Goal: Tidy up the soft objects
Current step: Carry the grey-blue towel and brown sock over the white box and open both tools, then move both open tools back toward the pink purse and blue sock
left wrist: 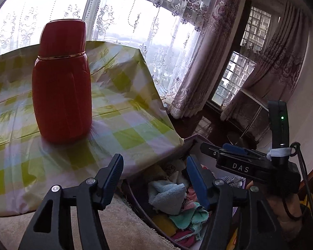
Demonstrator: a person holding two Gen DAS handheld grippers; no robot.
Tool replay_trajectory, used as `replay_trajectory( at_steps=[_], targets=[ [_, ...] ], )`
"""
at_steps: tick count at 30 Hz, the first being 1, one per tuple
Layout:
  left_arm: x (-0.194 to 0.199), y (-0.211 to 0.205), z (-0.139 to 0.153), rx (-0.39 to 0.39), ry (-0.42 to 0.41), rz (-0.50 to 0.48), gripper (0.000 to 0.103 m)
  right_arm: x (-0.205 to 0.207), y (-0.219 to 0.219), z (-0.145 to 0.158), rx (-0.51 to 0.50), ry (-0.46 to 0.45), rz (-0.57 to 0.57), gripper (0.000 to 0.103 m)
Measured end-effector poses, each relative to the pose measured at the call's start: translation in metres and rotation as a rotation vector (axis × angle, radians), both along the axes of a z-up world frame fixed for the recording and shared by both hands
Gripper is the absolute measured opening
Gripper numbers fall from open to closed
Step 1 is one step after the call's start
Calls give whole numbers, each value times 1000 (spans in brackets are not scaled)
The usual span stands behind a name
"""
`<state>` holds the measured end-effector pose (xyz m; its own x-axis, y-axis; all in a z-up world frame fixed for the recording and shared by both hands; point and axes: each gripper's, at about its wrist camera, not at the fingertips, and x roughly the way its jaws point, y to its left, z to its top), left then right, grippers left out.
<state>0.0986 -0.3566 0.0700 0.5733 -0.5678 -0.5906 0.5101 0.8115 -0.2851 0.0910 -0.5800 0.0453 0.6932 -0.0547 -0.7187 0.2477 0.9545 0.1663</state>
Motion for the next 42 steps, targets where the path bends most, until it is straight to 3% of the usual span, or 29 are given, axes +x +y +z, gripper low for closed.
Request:
replay_trajectory(
  at_steps=[12, 28, 42],
  targets=[
    [10, 45, 1, 11, -18, 133, 64, 7, 47, -6, 11, 31, 121, 76],
    [21, 185, 1, 61, -28, 467, 64, 27, 183, 0, 13, 48, 423, 77],
    [48, 296, -5, 115, -16, 707, 64, 57, 278, -1, -9, 40, 590, 81]
  ],
)
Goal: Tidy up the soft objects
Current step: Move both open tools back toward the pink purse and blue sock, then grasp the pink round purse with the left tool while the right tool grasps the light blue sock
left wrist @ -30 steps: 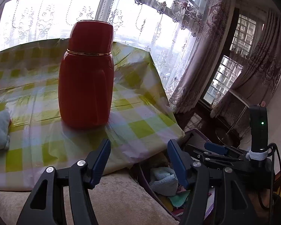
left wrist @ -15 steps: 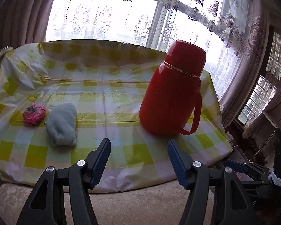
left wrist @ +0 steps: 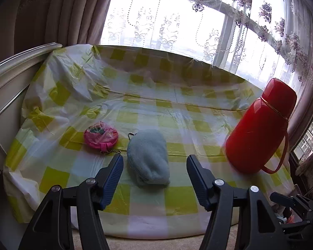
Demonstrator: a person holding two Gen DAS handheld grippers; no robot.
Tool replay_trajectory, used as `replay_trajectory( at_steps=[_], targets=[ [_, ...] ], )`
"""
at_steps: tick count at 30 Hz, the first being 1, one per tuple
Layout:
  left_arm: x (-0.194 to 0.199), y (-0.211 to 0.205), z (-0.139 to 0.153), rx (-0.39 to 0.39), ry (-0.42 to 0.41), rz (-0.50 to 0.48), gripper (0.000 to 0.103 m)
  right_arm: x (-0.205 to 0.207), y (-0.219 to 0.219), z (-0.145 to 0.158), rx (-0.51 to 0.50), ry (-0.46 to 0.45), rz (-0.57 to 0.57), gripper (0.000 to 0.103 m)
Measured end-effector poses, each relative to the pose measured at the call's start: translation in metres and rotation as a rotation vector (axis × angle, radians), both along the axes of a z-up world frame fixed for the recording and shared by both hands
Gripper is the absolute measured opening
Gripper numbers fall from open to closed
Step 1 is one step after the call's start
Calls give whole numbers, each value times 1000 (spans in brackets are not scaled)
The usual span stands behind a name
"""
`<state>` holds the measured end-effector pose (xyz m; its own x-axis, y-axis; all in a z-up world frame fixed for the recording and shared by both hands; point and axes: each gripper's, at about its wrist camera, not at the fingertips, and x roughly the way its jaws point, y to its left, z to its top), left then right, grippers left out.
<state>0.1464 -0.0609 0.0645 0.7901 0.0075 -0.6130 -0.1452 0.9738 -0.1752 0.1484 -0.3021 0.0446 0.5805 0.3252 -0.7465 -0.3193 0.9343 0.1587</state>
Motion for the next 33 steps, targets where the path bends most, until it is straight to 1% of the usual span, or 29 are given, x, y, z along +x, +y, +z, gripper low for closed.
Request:
replay_trajectory(
  at_steps=[5, 11, 13, 14, 15, 18, 21, 26, 29, 33],
  targets=[
    [18, 36, -15, -11, 62, 83, 64, 13, 26, -5, -13, 23, 45, 82],
    [45, 62, -31, -7, 110, 126, 64, 29, 57, -10, -25, 33, 96, 83],
    [54, 68, -35, -3, 125, 139, 66, 35, 67, -11, -27, 36, 110, 83],
    [60, 71, -38, -2, 134, 144, 71, 38, 72, -12, -27, 37, 118, 83],
    [66, 73, -41, -3, 145, 146, 75, 41, 77, -12, -26, 35, 124, 83],
    [86, 81, -52, -1, 191, 130, 79, 49, 94, -12, -32, 33, 148, 83],
    [105, 87, -66, 14, 244, 125, 80, 57, 109, -13, -35, 35, 168, 84],
    [124, 98, -83, 3, 299, 128, 80, 72, 135, -18, -39, 43, 197, 86],
    [129, 100, -85, 22, 291, 132, 80, 81, 148, -21, -43, 49, 215, 86],
    [131, 103, -85, 33, 273, 140, 75, 95, 165, -28, -50, 63, 232, 87]
  ],
)
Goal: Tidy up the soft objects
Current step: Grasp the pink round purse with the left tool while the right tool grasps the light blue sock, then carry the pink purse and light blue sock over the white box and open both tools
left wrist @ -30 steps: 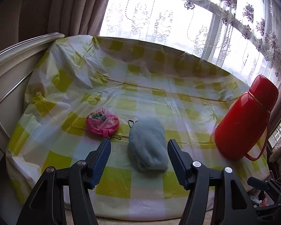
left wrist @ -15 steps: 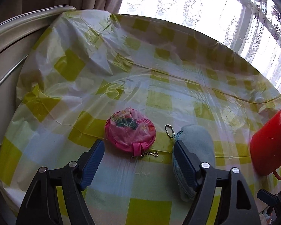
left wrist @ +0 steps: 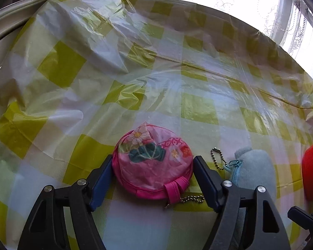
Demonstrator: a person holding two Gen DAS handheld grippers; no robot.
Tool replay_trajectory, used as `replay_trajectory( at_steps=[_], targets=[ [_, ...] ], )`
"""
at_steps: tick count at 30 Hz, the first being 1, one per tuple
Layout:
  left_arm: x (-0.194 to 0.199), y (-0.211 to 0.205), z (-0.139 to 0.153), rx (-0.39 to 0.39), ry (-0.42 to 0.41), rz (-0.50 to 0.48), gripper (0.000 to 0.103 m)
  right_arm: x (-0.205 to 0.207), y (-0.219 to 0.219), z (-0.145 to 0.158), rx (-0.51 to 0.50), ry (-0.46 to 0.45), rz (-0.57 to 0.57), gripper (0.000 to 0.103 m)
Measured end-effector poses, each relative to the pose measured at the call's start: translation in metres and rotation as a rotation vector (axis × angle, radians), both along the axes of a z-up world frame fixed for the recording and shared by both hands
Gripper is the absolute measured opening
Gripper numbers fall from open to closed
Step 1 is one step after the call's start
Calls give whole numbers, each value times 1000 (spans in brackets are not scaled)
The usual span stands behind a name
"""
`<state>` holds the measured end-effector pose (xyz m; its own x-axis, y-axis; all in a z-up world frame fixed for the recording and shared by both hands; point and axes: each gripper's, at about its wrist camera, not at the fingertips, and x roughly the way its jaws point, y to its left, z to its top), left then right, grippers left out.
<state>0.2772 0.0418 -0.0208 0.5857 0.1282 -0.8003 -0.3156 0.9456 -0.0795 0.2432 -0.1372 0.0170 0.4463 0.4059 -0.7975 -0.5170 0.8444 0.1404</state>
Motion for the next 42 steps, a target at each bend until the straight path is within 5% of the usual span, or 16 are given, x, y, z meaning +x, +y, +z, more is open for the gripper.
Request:
replay_trajectory(
  at_steps=[17, 25, 42],
  targets=[
    [-32, 13, 7, -60, -88, 119, 74, 44, 38, -24, -2, 23, -19, 88],
    [-44, -1, 21, -44, -133, 110, 74, 43, 31, -22, 11, -9, -36, 55],
    [-85, -56, 54, -59, -199, 48, 74, 6, -33, 3, 44, -59, -135, 53]
  ],
)
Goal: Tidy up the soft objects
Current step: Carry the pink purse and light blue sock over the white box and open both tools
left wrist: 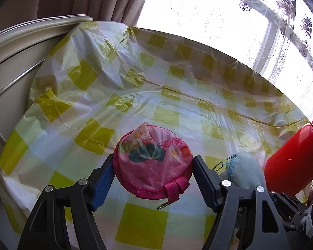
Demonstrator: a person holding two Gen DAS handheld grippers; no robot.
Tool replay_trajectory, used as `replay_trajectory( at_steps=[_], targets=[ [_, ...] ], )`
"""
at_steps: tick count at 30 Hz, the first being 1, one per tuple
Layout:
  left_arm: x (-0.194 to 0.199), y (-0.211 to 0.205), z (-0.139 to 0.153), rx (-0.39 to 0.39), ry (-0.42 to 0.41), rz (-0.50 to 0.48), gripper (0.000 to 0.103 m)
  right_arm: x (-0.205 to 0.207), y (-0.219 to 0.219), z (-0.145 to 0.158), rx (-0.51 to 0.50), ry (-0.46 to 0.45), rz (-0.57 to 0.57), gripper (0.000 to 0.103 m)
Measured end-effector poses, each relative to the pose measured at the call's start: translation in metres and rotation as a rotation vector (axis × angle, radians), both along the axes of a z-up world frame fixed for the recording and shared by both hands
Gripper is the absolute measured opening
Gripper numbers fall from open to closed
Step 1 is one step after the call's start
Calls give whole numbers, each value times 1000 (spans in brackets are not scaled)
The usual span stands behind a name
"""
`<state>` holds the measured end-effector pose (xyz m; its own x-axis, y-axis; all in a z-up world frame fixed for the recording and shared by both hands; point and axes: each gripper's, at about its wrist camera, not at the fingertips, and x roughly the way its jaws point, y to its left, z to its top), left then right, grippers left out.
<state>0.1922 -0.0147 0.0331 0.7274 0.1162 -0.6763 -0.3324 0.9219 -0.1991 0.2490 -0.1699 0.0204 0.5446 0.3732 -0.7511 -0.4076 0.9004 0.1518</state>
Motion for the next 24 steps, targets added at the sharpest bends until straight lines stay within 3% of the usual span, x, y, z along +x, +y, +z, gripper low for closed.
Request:
replay_trajectory(
  at_steps=[24],
  targets=[
    [-62, -144, 28, 35, -25, -282, 74, -78, -122, 20, 3, -17, -176, 53]
  ],
)
